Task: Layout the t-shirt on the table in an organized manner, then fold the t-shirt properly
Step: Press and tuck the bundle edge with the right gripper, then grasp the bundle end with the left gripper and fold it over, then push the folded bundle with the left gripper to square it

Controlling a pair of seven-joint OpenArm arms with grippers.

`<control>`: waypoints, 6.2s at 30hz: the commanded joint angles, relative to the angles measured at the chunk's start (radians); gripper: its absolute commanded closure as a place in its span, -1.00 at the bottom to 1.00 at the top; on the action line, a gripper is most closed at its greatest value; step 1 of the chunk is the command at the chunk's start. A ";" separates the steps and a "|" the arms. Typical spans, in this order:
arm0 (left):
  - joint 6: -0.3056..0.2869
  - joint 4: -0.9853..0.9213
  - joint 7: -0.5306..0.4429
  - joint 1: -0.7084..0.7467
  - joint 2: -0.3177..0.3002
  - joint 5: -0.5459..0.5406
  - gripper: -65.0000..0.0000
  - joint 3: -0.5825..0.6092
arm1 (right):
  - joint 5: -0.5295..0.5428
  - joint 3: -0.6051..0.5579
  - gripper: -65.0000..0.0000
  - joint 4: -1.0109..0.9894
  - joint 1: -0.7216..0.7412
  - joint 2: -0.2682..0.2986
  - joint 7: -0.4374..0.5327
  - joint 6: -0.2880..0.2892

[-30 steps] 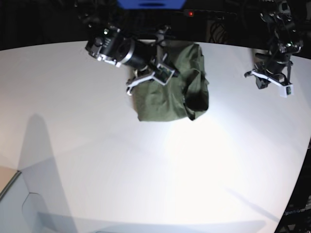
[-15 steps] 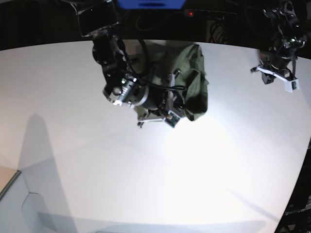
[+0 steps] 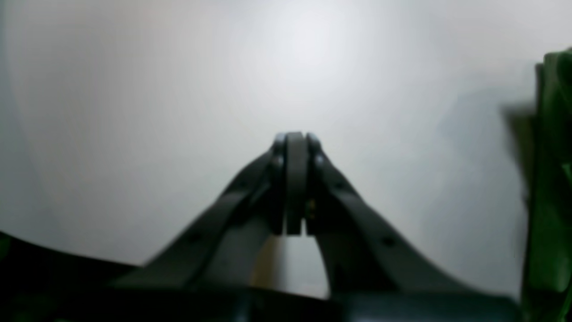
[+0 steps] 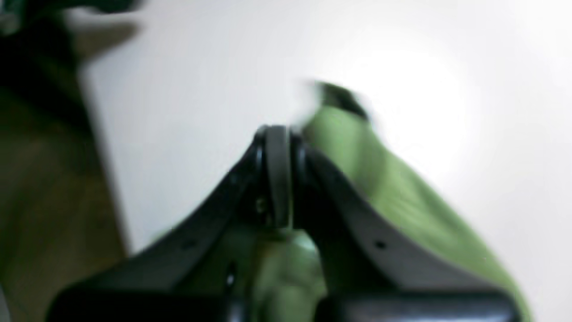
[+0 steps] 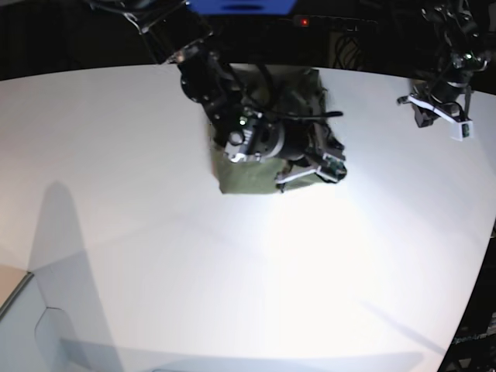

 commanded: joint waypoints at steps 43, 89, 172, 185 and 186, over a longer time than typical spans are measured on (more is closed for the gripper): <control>-0.112 0.123 0.078 -0.063 -0.024 -0.056 0.80 -0.007 | 0.014 -0.083 1.00 0.162 -0.092 0.045 0.015 0.003; -0.111 -0.309 0.368 -0.220 0.064 -0.539 -0.34 0.255 | 0.014 0.415 0.33 0.479 -0.363 0.232 0.016 0.003; -0.167 -0.513 -0.183 -0.910 0.213 0.800 0.99 1.592 | 0.014 1.064 0.33 0.486 -0.475 0.218 0.022 0.003; -0.276 -0.538 -0.175 -0.909 0.265 0.917 0.54 1.490 | 0.014 1.064 0.33 0.488 -0.474 0.218 0.022 0.003; -0.276 -0.538 -0.174 -0.907 0.265 0.917 0.54 1.472 | 0.014 1.064 0.33 0.488 -0.474 0.216 0.022 0.003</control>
